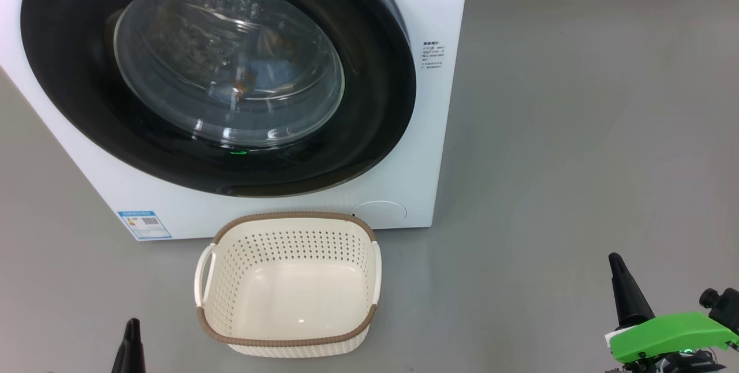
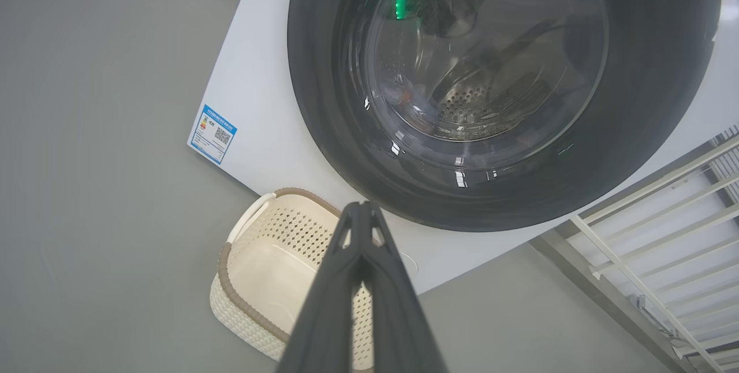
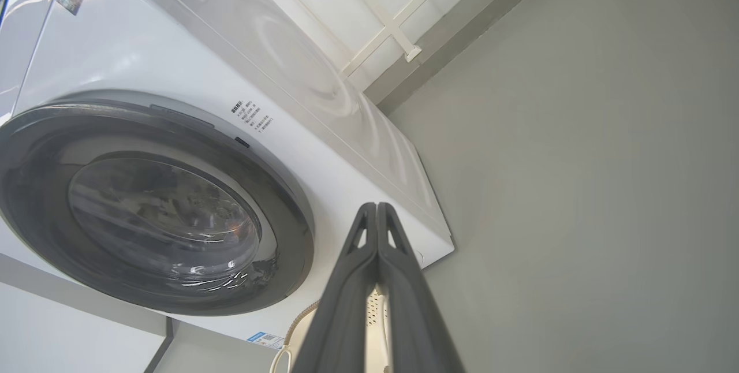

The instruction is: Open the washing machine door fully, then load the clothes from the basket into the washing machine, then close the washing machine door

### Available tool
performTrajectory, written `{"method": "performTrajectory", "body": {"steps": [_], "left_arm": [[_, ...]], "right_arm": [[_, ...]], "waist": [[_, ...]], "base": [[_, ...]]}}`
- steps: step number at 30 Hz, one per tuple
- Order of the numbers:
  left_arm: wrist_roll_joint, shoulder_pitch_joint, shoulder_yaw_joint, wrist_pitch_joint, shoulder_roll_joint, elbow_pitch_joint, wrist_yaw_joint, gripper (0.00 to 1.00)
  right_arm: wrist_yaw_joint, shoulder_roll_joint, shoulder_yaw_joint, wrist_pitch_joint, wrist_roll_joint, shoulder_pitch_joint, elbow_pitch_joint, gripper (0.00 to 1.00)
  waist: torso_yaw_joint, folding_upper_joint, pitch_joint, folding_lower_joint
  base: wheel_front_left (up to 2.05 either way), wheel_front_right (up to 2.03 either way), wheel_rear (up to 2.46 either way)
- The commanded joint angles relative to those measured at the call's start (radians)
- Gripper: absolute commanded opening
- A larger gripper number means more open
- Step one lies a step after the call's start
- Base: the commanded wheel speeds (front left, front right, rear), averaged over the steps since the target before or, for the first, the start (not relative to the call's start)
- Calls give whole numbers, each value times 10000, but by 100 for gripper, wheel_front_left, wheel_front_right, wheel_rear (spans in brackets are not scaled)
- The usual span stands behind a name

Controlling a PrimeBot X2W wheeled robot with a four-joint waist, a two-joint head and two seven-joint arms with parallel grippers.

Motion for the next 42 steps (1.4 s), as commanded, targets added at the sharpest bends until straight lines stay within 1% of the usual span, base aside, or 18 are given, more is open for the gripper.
{"method": "performTrajectory", "body": {"steps": [1, 17, 42], "left_arm": [[-313, -459, 224, 87, 103, -358, -17, 0], [-1779, -602, 319, 528, -66, -501, -22, 0], [-4419, -858, 487, 1320, -371, -759, -31, 0]], "right_arm": [[1, -83, -36, 72, 352, -426, -299, 0], [1, 55, -250, 517, 1753, -503, -377, 0], [1, 305, -637, 1318, 4271, -640, -517, 0]], "waist": [[6, 0, -2, 0], [46, 0, -20, 0], [119, 0, -53, 0]], "base": [[0, 0, 0], [0, 0, 0], [0, 0, 0]]}}
